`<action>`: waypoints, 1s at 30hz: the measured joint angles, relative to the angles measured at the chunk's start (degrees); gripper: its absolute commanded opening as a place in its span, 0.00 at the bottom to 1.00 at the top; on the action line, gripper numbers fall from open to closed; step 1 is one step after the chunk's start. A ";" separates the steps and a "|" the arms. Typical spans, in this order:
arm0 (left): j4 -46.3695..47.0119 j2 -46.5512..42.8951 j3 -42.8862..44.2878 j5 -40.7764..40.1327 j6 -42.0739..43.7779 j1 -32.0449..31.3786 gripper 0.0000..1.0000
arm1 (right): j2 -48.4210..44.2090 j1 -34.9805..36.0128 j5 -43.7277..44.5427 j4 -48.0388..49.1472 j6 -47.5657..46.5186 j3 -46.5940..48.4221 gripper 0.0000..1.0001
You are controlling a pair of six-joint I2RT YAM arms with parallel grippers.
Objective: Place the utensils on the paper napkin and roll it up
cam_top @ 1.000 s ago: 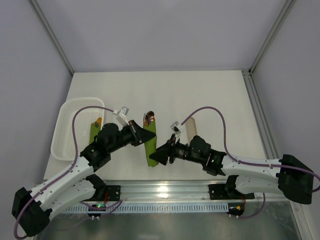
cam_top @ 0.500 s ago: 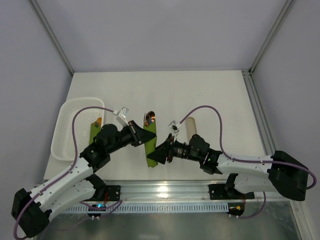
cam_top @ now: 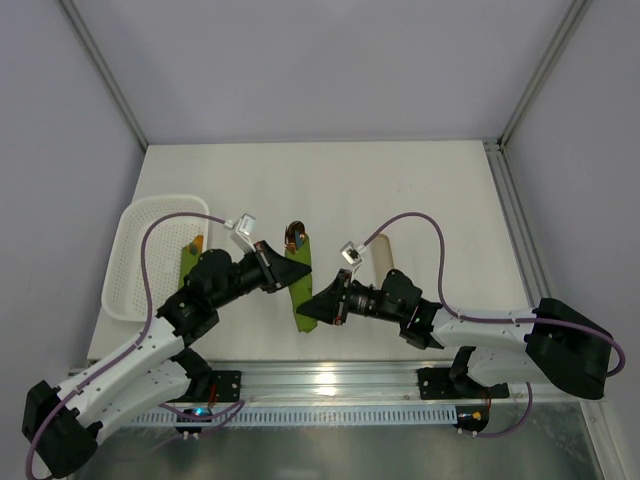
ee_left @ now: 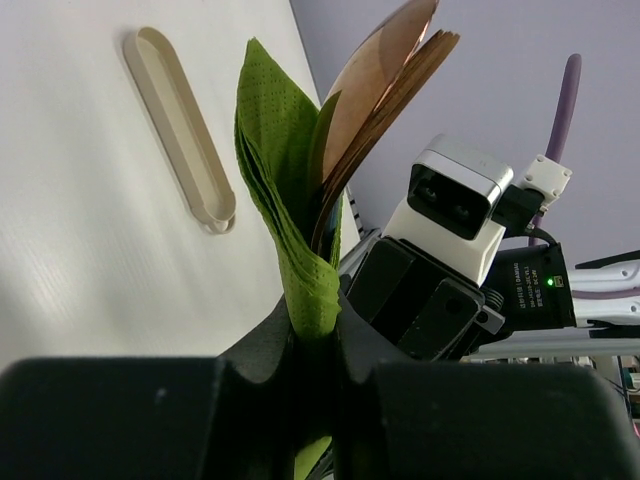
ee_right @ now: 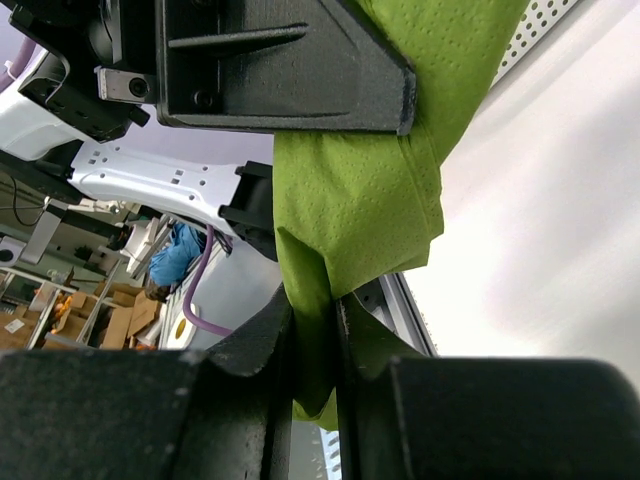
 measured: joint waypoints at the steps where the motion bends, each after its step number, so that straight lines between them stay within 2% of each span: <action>1: 0.00 -0.02 0.00 0.00 0.09 0.00 0.00 | 0.00 0.00 -0.02 -0.04 0.04 -0.02 0.04; 5: -0.04 0.00 0.00 0.02 0.39 0.00 0.00 | -0.02 0.00 0.00 -0.09 0.02 -0.04 0.04; 8: -0.07 0.02 0.02 0.02 0.81 0.00 0.09 | -0.02 0.00 0.00 -0.11 0.02 -0.07 0.04; 9: -0.07 0.02 0.02 0.02 0.92 0.00 0.18 | -0.02 0.00 0.02 -0.09 0.02 -0.13 0.04; 11: -0.09 0.02 0.02 0.07 0.87 0.00 0.27 | -0.15 0.00 0.11 -0.17 -0.04 -0.39 0.04; 13: -0.15 0.00 0.02 0.02 1.07 0.00 0.42 | -0.39 0.00 0.26 -0.37 -0.09 -0.74 0.04; 18: -1.29 -1.64 0.02 -0.20 1.55 0.00 0.64 | -1.60 0.02 0.35 -0.94 0.00 -1.77 0.04; 24: -2.71 -4.74 0.02 -0.20 3.96 0.00 0.76 | -4.20 0.02 0.28 -1.86 0.66 -1.77 0.04; 30: -3.50 -5.53 0.07 1.01 6.99 0.00 0.81 | -6.32 0.02 -1.36 -4.63 1.22 -1.77 0.03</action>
